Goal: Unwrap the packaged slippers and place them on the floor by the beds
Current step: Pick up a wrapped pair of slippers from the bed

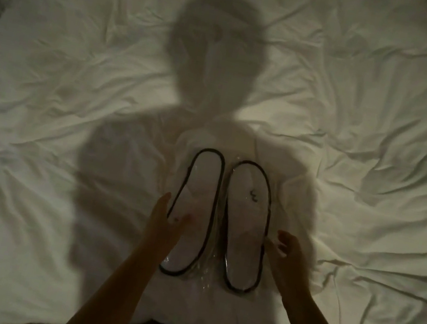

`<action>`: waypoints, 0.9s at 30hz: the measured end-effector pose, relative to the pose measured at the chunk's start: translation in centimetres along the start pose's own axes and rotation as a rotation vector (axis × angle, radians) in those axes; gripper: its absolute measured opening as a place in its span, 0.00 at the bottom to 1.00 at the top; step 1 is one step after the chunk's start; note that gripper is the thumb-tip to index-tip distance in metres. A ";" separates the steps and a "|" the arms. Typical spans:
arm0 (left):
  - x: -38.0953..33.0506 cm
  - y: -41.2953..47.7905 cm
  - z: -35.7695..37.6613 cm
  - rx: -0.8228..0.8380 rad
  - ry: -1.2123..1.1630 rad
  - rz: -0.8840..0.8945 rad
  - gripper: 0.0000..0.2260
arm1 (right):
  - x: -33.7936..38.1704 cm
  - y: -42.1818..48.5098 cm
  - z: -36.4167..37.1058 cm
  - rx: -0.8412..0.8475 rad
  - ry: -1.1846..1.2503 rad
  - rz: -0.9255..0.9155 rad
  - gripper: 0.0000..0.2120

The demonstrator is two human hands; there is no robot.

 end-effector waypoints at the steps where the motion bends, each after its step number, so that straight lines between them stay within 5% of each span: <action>1: 0.9 0.7 0.6 -0.010 0.042 -0.022 0.36 | -0.8 0.6 0.5 0.012 0.017 0.042 0.24; 7: 4.1 1.8 2.6 -0.152 0.203 -0.153 0.44 | -2.5 1.9 3.1 0.105 0.003 0.031 0.15; 14: 4.7 2.3 1.5 -0.032 0.096 -0.210 0.32 | -1.8 1.5 2.9 0.159 0.131 0.084 0.06; 19: 3.8 2.1 1.8 0.045 -0.043 -0.204 0.10 | 0.4 0.4 1.2 0.101 0.270 0.025 0.07; 27: 0.1 0.3 0.0 -0.047 -0.201 -0.114 0.11 | 7.7 -2.8 -2.2 0.081 0.355 -0.157 0.07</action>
Point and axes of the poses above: each hand's wrist, its own y-axis towards the middle knuckle, its own z-axis out of the palm, x = y × z, the point moved 4 cm from there along y, towards the middle knuckle, and after that the axes turned 10 degrees about x, right-handed, at the moved point
